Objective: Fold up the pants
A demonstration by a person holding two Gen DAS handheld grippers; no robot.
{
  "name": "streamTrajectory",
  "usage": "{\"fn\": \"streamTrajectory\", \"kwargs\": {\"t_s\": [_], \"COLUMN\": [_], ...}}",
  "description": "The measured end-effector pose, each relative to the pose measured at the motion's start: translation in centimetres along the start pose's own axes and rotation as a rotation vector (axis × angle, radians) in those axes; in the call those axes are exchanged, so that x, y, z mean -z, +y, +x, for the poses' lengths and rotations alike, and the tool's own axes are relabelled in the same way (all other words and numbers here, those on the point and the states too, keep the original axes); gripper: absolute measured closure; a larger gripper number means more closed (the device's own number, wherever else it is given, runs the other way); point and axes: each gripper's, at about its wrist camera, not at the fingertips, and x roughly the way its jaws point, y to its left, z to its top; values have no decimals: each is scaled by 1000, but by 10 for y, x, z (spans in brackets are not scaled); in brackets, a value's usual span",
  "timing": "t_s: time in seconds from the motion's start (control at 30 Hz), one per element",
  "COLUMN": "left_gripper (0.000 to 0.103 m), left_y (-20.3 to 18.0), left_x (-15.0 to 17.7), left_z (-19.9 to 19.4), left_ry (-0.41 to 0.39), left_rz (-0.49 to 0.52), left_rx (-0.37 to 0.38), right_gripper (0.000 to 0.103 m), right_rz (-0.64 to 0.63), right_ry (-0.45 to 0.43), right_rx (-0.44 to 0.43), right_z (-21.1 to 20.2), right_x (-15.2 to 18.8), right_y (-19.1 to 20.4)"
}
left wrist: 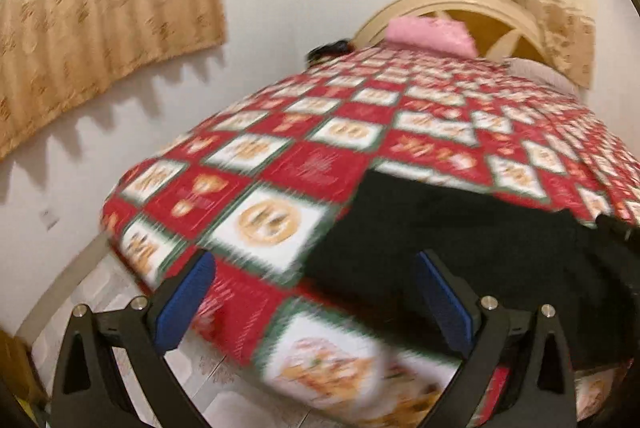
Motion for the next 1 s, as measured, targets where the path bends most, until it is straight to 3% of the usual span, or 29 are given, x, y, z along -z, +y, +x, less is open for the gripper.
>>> {"fn": "streamTrajectory", "kwargs": {"t_s": [0.07,0.13,0.23,0.33,0.4,0.5,0.57,0.67,0.83,0.9,0.93,1.0], "left_gripper": [1,1,1,0,0,0,0,0,0,0,0,0], "left_y": [-16,-36,-63,-78,-79,-82,-88,-114,-166,-186,-194,-203], "left_x": [-5,-8,-7,1,1,-4,-6,-8,-6,-3,-1,1], "left_z": [1,9,33,62,56,51,42,28,12,6,3,-6], "left_ry": [-27,-28,43,154,117,143,133,107,94,116,121,121], "left_rz": [43,84,107,125,108,100,96,122,202,235,245,247], "left_rx": [31,51,123,74,63,63,80,147,257,300,320,342], "right_gripper": [55,55,55,55,55,55,55,55,55,55,55,55], "right_rz": [-30,19,159,299,339,309,305,350,408,413,431,483], "right_ry": [28,73,96,0,-120,-205,-181,-139,-124,-167,-183,-302], "right_rx": [35,97,150,164,192,375,527,669,828,836,885,898], "right_z": [0,0,-20,-73,-128,-194,-228,-264,-317,-337,-348,-376], "right_x": [9,19,31,35,39,46,55,74,112,121,123,128], "right_y": [2,-14,-56,-101,-131,-166,-197,-236,-288,-298,-303,-303]}}
